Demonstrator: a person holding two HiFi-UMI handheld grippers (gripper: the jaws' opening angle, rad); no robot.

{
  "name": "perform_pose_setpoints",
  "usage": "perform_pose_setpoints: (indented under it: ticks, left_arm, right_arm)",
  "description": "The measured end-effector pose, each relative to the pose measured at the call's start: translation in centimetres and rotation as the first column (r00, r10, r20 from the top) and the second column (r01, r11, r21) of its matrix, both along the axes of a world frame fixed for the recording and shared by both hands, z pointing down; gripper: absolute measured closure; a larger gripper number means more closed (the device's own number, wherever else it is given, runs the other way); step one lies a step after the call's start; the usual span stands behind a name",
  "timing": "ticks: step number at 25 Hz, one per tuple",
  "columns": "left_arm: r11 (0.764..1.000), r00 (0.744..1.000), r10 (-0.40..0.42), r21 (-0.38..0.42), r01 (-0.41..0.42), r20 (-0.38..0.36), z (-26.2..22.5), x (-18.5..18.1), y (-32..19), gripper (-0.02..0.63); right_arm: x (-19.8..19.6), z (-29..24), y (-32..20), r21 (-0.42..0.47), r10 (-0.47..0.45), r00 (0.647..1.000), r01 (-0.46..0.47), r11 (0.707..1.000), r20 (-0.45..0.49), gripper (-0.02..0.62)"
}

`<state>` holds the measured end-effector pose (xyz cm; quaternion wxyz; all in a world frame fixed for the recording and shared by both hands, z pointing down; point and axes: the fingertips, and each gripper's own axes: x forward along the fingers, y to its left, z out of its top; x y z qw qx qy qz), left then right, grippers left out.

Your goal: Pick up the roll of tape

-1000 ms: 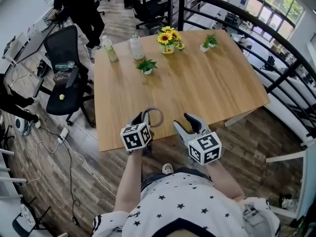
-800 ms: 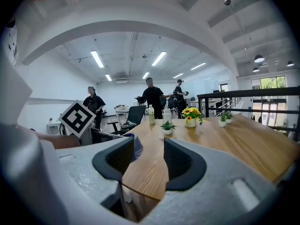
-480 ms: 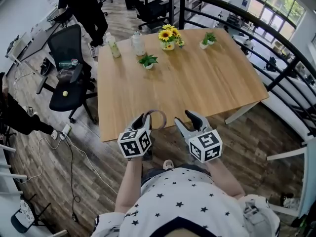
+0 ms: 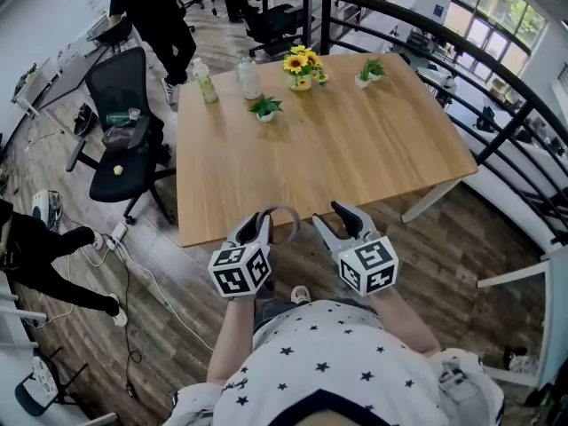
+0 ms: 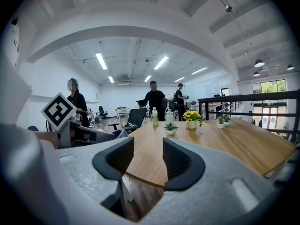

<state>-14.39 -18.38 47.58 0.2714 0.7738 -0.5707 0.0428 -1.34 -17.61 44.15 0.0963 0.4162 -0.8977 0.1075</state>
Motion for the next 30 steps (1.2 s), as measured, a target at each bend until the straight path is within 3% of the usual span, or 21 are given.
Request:
perform_pose_setpoints:
  ticks: [8,30]
  left_arm:
    - [1.000,1.000,-0.002,0.002,0.002,-0.007,-0.2,0.8,2.0,0.529]
    - [1.000,1.000,0.025,0.010,-0.025,-0.009,-0.5,1.1,1.1,0.529]
  right_arm:
    - [0.7,0.2,1.8,-0.001,0.009,0.998,-0.009,1.000,-0.054,0.455]
    - [1.5,-0.1,0.8,0.012,0.065,0.997,-0.065,0.998,-0.042,0.492]
